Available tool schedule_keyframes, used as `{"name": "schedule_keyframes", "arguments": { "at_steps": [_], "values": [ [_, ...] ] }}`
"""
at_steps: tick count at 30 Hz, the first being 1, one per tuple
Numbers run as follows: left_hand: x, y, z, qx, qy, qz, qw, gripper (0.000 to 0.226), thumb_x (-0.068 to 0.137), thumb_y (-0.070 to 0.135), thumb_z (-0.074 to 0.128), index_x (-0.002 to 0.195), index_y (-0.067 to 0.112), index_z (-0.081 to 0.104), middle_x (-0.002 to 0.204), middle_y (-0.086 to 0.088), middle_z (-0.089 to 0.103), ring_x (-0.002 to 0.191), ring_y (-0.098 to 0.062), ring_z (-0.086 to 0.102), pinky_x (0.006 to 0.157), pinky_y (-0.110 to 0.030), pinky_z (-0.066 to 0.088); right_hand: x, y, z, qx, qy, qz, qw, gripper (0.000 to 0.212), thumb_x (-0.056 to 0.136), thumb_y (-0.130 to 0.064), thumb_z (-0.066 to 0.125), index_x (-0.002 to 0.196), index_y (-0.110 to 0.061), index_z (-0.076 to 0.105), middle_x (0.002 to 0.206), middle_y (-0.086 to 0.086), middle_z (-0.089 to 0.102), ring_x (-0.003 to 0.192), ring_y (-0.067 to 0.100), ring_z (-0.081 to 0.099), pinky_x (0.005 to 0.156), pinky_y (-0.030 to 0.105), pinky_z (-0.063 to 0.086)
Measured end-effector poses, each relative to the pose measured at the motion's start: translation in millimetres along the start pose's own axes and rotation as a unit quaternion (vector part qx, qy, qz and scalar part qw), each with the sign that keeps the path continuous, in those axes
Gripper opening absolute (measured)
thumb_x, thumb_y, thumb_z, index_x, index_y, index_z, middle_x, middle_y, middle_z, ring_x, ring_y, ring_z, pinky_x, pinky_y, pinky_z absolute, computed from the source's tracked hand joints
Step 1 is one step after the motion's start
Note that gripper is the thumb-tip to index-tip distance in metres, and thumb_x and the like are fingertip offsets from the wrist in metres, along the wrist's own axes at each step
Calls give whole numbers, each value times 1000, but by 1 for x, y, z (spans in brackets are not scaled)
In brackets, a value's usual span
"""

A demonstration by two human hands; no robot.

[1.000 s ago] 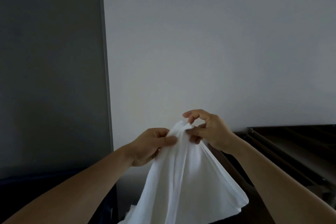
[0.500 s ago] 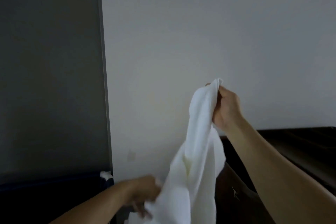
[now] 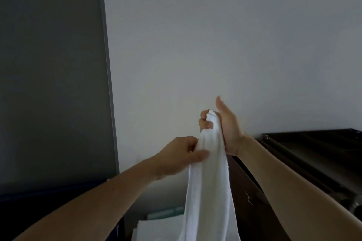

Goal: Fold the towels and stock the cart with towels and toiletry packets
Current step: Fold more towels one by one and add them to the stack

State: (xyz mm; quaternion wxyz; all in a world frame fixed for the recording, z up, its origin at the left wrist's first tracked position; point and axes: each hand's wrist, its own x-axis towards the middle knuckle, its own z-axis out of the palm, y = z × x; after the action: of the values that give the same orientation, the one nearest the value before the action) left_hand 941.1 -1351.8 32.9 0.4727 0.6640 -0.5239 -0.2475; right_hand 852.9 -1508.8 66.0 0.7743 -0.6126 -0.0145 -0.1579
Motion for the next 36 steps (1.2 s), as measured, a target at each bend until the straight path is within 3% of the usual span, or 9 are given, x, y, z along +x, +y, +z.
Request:
{"name": "schedule_keyframes", "arguments": {
  "at_steps": [3,6,10,15,20,23,27,31,36],
  "values": [
    [3,-6,6,-4,105,3,995,19,94,26,63,86,10,67,81,-1,69,74,-15,62,70,-33,51,-9,2,0,-147,25,-8,989,33,67,-32,88,88,-19,66,78,-2,61,70,14,59,67,30,53],
    [3,-7,-7,-41,199,8,979,15,93,21,63,90,6,64,82,-6,66,72,-19,59,63,-33,47,-11,3,-4,-295,135,-38,945,31,79,-6,81,106,-13,66,101,7,72,92,25,71,84,41,60],
    [-1,-6,-18,-31,206,2,978,4,90,16,63,87,14,61,79,-1,63,69,-16,58,55,-27,44,-7,8,-1,-337,234,-134,902,24,87,-7,74,99,-26,65,83,9,72,80,20,68,76,36,57],
    [-5,-2,-21,-41,171,-2,984,26,96,31,60,99,5,62,86,-7,66,73,-16,60,62,-30,48,-2,24,14,-412,171,-177,877,34,96,-16,56,99,-49,63,70,-8,60,66,3,54,64,19,47],
    [-10,-9,-21,7,195,16,981,19,97,25,59,96,6,59,85,-5,63,72,-14,56,63,-28,47,0,31,15,-364,149,-143,908,9,87,-29,73,90,-38,71,80,-14,66,79,8,62,82,36,55],
    [-13,-14,-18,-16,200,0,980,16,96,22,58,95,6,59,89,-6,66,75,-15,60,66,-29,49,0,35,18,-376,145,-157,902,14,85,-24,77,81,-34,69,69,-17,61,67,2,55,71,30,51],
    [-13,-11,-25,-205,113,-72,970,42,98,35,47,103,-3,64,94,-13,64,86,-23,60,76,-35,47,-2,37,21,-375,135,-171,901,15,91,-18,72,84,-30,65,75,-20,68,72,-2,59,74,27,49],
    [-13,-12,-29,-96,126,-67,985,27,99,34,53,87,11,60,78,1,62,65,-9,56,64,-29,45,-7,34,19,-402,116,-153,895,12,93,-20,69,88,-30,64,77,-20,70,74,-4,61,77,27,51],
    [-13,-15,-30,-171,73,-81,979,25,98,28,58,107,8,70,102,-9,73,86,-18,68,73,-32,55,-12,28,14,-416,101,-163,889,16,91,-19,72,85,-32,65,80,-18,70,77,-1,63,77,25,54]
  ]
}}
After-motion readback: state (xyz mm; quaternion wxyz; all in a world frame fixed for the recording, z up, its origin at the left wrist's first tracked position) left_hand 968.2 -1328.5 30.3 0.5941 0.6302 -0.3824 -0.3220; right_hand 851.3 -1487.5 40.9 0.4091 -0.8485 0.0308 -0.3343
